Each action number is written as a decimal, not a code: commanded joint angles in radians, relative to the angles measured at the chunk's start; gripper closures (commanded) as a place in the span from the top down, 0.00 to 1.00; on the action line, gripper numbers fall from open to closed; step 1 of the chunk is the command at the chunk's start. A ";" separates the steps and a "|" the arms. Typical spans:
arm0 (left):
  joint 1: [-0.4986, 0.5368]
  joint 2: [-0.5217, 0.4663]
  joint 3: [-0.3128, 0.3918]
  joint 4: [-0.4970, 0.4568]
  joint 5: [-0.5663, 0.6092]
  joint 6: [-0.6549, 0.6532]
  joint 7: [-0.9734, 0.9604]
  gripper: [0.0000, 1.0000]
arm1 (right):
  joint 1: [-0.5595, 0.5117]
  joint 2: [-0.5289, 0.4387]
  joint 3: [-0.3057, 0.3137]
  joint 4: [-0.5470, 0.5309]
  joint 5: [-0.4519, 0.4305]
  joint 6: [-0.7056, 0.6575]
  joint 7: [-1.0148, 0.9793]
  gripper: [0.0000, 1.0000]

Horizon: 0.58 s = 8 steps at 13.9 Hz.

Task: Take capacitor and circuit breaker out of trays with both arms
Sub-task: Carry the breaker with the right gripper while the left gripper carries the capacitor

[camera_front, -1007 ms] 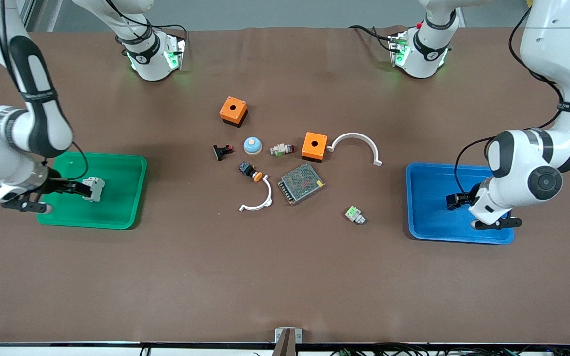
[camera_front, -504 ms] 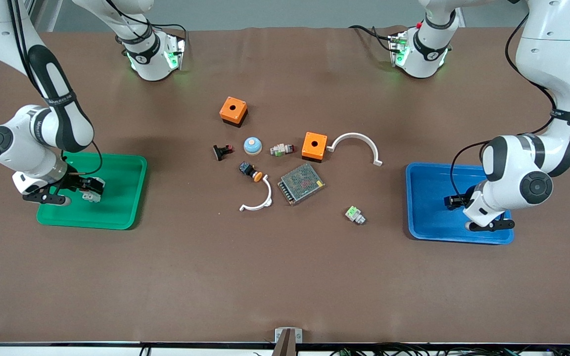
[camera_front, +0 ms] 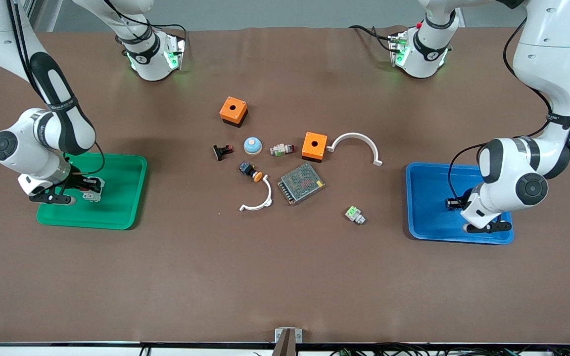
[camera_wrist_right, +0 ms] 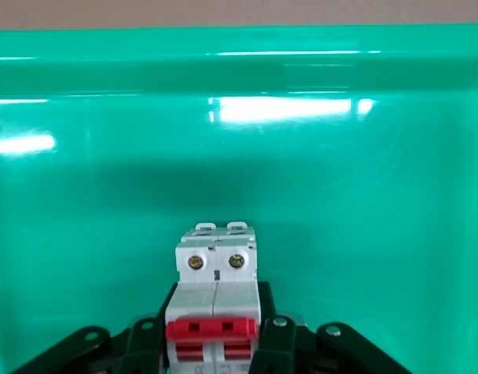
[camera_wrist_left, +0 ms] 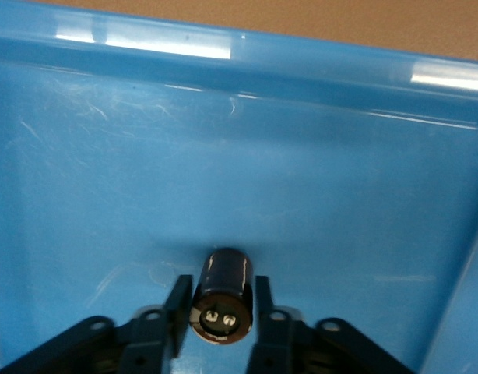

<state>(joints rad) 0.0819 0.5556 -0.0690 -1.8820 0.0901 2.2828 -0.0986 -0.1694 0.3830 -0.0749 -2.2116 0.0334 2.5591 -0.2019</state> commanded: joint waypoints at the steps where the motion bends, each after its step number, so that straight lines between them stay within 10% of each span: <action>1: -0.001 0.003 -0.003 0.015 0.011 0.004 -0.012 0.05 | 0.043 -0.070 0.032 0.099 0.019 -0.232 0.060 0.00; 4: -0.001 -0.061 -0.011 0.020 0.011 -0.014 -0.001 0.00 | 0.195 -0.081 0.038 0.242 0.020 -0.417 0.221 0.00; 8: 0.004 -0.207 -0.107 0.018 0.008 -0.173 -0.009 0.00 | 0.420 -0.064 0.040 0.266 0.032 -0.337 0.461 0.00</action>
<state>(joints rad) 0.0837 0.4482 -0.1280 -1.8372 0.0900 2.1839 -0.0983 0.1758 0.3068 -0.0233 -1.9431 0.0488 2.1714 0.1775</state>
